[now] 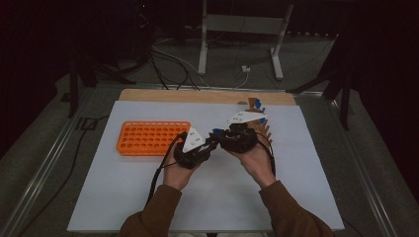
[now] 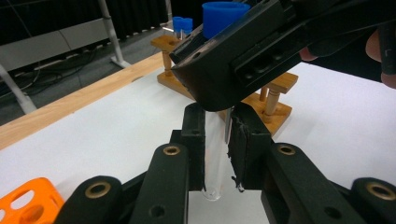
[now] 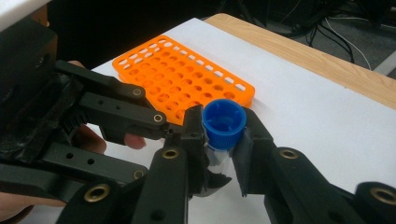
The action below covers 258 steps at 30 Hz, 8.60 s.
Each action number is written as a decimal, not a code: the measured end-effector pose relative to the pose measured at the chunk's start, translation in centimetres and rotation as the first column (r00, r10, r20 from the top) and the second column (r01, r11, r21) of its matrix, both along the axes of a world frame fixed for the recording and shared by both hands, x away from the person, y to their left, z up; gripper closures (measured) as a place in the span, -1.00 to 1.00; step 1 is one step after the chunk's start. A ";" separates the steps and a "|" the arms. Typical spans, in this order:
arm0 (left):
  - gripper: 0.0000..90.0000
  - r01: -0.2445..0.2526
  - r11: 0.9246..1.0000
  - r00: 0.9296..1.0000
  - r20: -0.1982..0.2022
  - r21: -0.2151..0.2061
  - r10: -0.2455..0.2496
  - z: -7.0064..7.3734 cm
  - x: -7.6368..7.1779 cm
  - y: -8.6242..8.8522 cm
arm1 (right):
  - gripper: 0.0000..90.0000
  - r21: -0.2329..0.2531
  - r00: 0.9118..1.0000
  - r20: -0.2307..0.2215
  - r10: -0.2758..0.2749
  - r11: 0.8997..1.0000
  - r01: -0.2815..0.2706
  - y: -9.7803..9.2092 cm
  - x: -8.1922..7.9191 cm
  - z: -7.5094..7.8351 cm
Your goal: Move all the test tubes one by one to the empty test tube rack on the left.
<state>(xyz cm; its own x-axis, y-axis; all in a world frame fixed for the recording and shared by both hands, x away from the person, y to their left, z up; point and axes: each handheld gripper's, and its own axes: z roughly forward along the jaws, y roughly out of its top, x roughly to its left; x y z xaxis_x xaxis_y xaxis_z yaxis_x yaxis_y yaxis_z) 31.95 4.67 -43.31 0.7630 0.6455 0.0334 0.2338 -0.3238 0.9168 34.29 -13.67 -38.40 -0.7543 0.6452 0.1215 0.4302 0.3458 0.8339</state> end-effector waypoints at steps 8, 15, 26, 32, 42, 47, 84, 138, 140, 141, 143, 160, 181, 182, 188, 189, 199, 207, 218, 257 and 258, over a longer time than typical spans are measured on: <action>0.74 -0.046 0.999 0.999 -0.004 -0.005 0.046 -0.1 0.5 0.9 | -0.16 0.061 0.998 0.051 -0.025 0.998 0.022 -1.6 -0.5 0.8; 0.74 -0.098 0.995 0.995 -0.001 -0.036 0.099 0.0 0.8 2.6 | -0.69 0.054 0.989 0.121 -0.088 0.995 0.082 -3.8 -1.1 0.9; 0.74 -0.149 0.987 0.988 0.016 -0.054 0.151 -0.1 1.1 4.6 | -1.00 0.022 0.968 0.183 -0.172 0.985 0.171 -7.5 -2.4 -1.1; 0.74 -0.203 0.977 0.979 0.002 -0.056 0.204 -1.0 1.6 5.8 | -1.00 0.043 0.963 0.184 -0.199 0.980 0.194 -9.4 -3.1 -1.7; 0.74 -0.263 0.963 0.965 -0.029 -0.055 0.262 -2.4 2.2 7.1 | -1.00 0.053 0.960 0.160 -0.229 0.973 0.224 -11.8 -3.9 -3.3; 0.74 -0.282 0.958 0.959 -0.045 -0.042 0.280 -3.2 2.4 7.3 | -1.00 0.070 0.958 0.163 -0.238 0.971 0.229 -12.3 -4.1 -3.1; 0.74 -0.299 0.950 0.944 -0.118 0.087 0.308 -6.6 2.4 6.8 | -1.00 0.083 0.962 0.126 -0.243 0.969 0.234 -13.0 -4.0 -3.9; -0.98 -0.353 0.924 0.934 -0.109 -0.148 0.339 -2.3 -2.7 12.1 | 0.59 -0.043 0.898 0.052 -0.436 0.898 0.438 -12.1 7.0 -6.7; -0.98 -0.353 0.924 0.934 -0.110 -0.146 0.339 -2.3 -2.7 12.1 | 0.62 -0.039 0.895 0.047 -0.443 0.895 0.445 -12.0 7.2 -6.8; -0.98 -0.353 0.924 0.934 -0.110 -0.146 0.340 -2.3 -2.7 12.1 | 0.62 -0.041 0.894 0.044 -0.446 0.893 0.447 -12.0 7.3 -6.9; -0.98 -0.354 0.924 0.934 -0.111 -0.147 0.340 -2.3 -2.7 12.1 | 0.63 -0.062 0.891 0.046 -0.451 0.889 0.453 -11.8 7.4 -7.1; -0.98 -0.373 0.916 0.926 -0.120 -0.145 0.358 -2.4 -2.7 12.4 | 0.70 -0.068 0.883 0.071 -0.463 0.881 0.468 -11.6 7.1 -6.7; -0.98 -0.369 0.918 0.928 -0.118 -0.144 0.354 -2.4 -2.7 12.4 | 0.71 -0.027 0.889 0.174 -0.424 0.900 0.435 -12.3 4.9 -1.4; -0.98 -0.368 0.918 0.928 -0.118 -0.144 0.354 -2.4 -2.7 12.3 | 0.71 -0.025 0.889 0.182 -0.421 0.902 0.432 -12.2 4.8 -1.1; -0.98 -0.362 0.921 0.930 -0.116 -0.145 0.348 -2.3 -2.7 12.2 | 0.71 -0.014 0.903 0.203 -0.378 0.921 0.389 -11.5 3.9 0.2; -0.98 -0.361 0.921 0.931 -0.116 -0.145 0.347 -2.3 -2.7 12.2 | 0.71 -0.013 0.907 0.203 -0.369 0.925 0.379 -11.2 3.7 0.3; -0.97 -0.332 0.934 0.942 -0.091 -0.133 0.322 -2.0 -2.9 11.5 | 0.70 -0.018 0.949 0.168 -0.268 0.962 0.274 -8.7 2.2 0.1; -0.97 -0.313 0.940 0.949 -0.079 -0.139 0.304 -1.7 -3.1 10.9 | 0.70 -0.007 0.971 0.122 -0.205 0.978 0.207 -7.0 1.1 -0.6; -0.97 -0.258 0.960 0.966 -0.043 -0.105 0.254 -1.3 -3.5 9.0 | 0.70 -0.011 0.992 0.097 -0.086 0.996 0.088 -3.6 -0.7 -0.7; 0.70 -0.082 0.996 0.996 0.037 -0.041 0.083 -1.6 -4.7 4.8 | 0.69 0.018 0.992 0.028 0.123 0.992 -0.123 4.8 -3.2 -1.7; 0.73 -0.080 0.996 0.996 0.039 -0.039 0.082 -1.6 -4.7 4.8 | 0.62 0.029 0.993 0.031 0.111 0.993 -0.112 4.6 -3.3 -1.7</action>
